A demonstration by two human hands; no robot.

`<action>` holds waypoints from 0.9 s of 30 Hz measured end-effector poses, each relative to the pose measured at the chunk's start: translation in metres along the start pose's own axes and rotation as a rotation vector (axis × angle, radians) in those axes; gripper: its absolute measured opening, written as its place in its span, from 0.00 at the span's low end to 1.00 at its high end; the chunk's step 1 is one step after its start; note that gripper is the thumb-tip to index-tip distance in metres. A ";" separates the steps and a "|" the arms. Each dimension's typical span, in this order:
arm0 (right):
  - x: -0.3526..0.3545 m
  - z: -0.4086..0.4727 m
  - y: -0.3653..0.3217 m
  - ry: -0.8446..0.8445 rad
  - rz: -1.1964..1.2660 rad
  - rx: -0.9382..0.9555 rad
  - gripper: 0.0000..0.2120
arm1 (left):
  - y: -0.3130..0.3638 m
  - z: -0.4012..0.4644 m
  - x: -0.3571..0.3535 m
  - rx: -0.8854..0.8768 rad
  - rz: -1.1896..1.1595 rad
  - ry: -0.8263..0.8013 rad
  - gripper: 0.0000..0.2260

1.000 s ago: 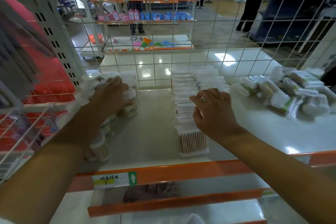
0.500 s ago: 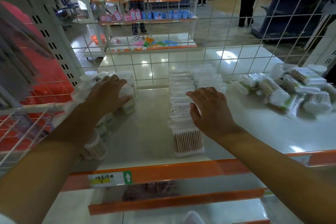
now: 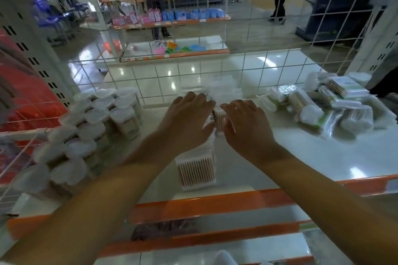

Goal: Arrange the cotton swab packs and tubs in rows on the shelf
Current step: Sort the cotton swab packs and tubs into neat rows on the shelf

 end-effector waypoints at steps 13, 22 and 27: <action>0.052 -0.029 0.110 0.006 -0.078 -0.088 0.16 | 0.103 0.073 -0.010 0.045 -0.001 -0.045 0.22; 0.086 -0.049 0.186 0.018 -0.124 -0.076 0.16 | 0.165 0.116 -0.023 0.074 -0.028 -0.060 0.20; 0.099 -0.059 0.226 -0.005 -0.078 -0.176 0.14 | 0.192 0.136 -0.034 0.103 -0.045 -0.070 0.20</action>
Point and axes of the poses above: each hand's wrist, its own z-axis towards the middle knuckle, its own x-axis out of the back of the hand, y = z × x, the point moved 5 cm from there along z, towards the middle knuckle, and after that the axes turned 2 degrees about z, right-handed, at the moved point
